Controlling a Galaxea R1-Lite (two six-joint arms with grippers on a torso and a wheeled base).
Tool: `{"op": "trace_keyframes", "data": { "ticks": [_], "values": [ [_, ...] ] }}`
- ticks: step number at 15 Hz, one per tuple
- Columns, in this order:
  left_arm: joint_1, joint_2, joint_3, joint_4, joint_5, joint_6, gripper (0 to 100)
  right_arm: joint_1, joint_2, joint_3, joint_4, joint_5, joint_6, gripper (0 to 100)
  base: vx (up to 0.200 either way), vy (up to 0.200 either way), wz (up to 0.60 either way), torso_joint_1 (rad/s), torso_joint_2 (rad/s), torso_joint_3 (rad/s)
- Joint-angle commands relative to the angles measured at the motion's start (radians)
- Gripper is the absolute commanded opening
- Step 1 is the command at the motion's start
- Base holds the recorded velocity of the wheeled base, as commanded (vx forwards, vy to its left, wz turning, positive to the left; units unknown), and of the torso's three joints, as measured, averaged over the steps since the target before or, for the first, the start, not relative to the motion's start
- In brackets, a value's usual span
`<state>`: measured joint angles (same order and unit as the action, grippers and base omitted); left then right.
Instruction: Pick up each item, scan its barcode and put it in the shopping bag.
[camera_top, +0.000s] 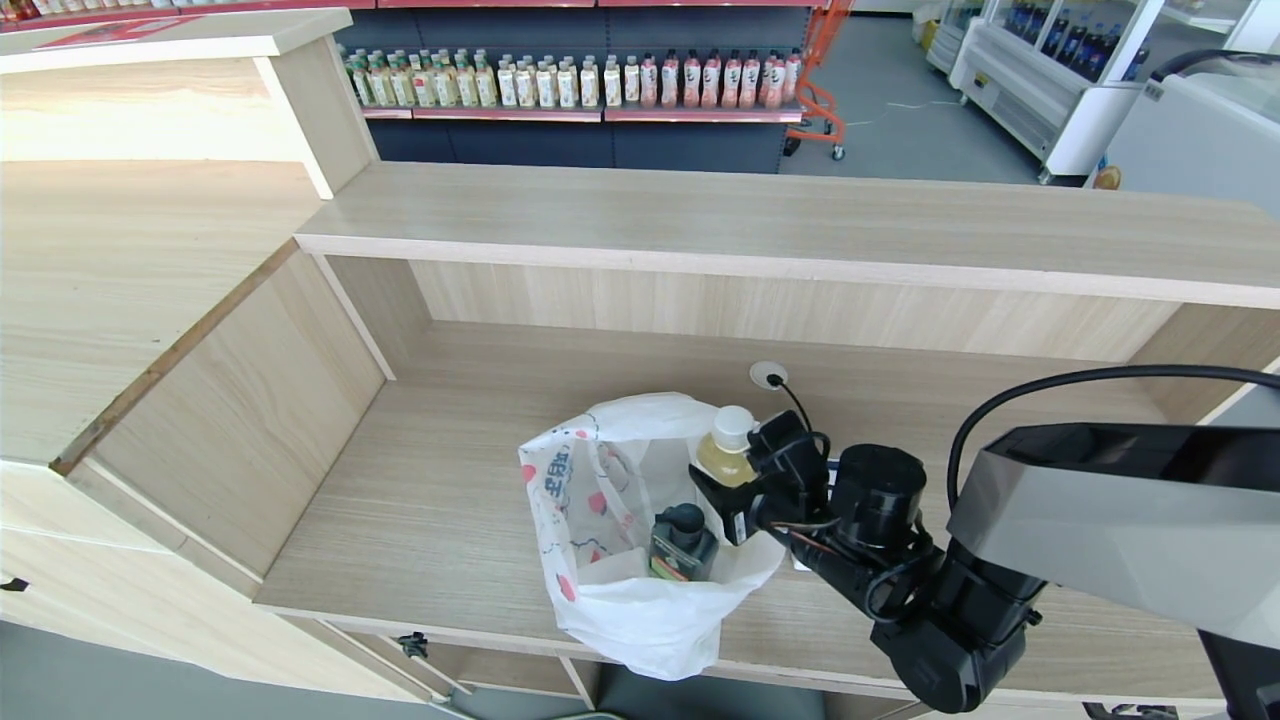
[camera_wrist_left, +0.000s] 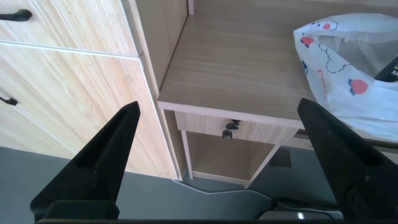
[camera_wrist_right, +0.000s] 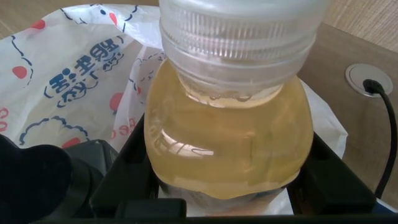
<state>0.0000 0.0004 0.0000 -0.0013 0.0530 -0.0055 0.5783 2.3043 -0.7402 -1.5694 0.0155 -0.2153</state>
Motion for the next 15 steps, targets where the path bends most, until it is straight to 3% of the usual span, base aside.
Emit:
{"op": "trace_keyframes", "data": {
  "ticks": [1,4,5,15],
  "values": [
    [0.0,0.0,0.0,0.0,0.001,-0.001,100,0.0,0.009,-0.005,-0.001,0.0,0.004,0,0.0,0.0,0.0,0.0,0.0,0.0],
    [0.0,0.0,0.0,0.0,0.001,-0.001,100,-0.005,0.017,-0.016,-0.001,0.0,0.005,0,0.0,0.0,0.0,0.0,0.0,0.0],
    [0.0,0.0,0.0,0.0,0.001,-0.001,100,-0.006,0.023,-0.022,-0.001,0.0,0.007,100,0.0,0.0,0.0,0.0,0.0,0.0],
    [0.0,0.0,0.0,0.0,0.001,-0.001,100,-0.002,-0.1,-0.01,-0.001,-0.002,0.019,100,0.0,0.0,0.0,0.0,0.0,0.0]
  ]
}}
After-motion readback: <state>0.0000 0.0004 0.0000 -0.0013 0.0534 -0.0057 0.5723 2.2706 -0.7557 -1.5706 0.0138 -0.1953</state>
